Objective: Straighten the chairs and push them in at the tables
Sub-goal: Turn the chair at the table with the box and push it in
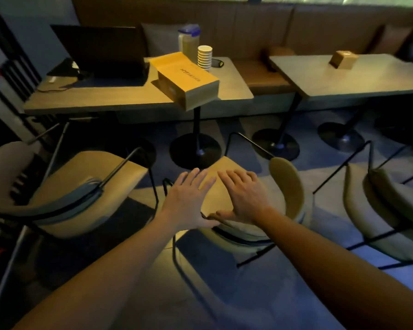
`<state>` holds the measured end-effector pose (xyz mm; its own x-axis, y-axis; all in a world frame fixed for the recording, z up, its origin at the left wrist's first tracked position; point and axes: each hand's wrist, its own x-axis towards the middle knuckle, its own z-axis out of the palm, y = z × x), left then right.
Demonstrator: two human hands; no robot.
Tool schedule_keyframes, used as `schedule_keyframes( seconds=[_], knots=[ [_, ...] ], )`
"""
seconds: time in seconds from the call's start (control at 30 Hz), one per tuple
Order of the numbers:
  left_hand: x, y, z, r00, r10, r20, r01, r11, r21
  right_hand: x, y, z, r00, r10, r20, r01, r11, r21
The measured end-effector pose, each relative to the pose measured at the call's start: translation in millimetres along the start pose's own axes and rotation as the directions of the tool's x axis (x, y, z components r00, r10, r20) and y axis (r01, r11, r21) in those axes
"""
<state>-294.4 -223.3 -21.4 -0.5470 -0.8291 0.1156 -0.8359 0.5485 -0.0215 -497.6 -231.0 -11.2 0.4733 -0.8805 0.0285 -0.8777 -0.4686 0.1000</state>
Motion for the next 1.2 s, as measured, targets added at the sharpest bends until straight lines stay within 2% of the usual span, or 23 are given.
schedule_keyframes(
  seconds=[0.13,0.23,0.47,0.63,0.77,0.87,1.2],
  knots=[
    [35,72,47,0.997,0.03,0.072,-0.027,0.999,-0.033,-44,70,46,0.996,0.003,0.089,-0.004,1.0,0.015],
    [54,114,86,0.991,0.024,0.131,-0.015,0.998,-0.068,-73,110,89,0.99,-0.054,0.128,0.049,0.998,0.043],
    [83,165,155,0.941,-0.005,0.337,0.027,0.998,-0.061,-113,161,165,0.951,-0.127,0.284,0.114,0.992,0.06],
    [95,184,176,0.885,-0.02,0.465,0.054,0.997,-0.061,-117,173,192,0.929,-0.146,0.339,0.138,0.989,0.046],
    [106,189,175,0.859,-0.028,0.51,0.002,0.999,0.052,-109,173,200,0.934,-0.132,0.333,0.138,0.99,0.003],
    [114,189,173,0.838,0.004,0.546,-0.036,0.998,0.047,-98,175,201,0.929,-0.112,0.352,0.116,0.993,0.009],
    [164,166,178,0.842,0.015,0.54,-0.02,1.0,0.003,-44,217,199,0.906,-0.157,0.394,0.169,0.986,0.005]
  ],
)
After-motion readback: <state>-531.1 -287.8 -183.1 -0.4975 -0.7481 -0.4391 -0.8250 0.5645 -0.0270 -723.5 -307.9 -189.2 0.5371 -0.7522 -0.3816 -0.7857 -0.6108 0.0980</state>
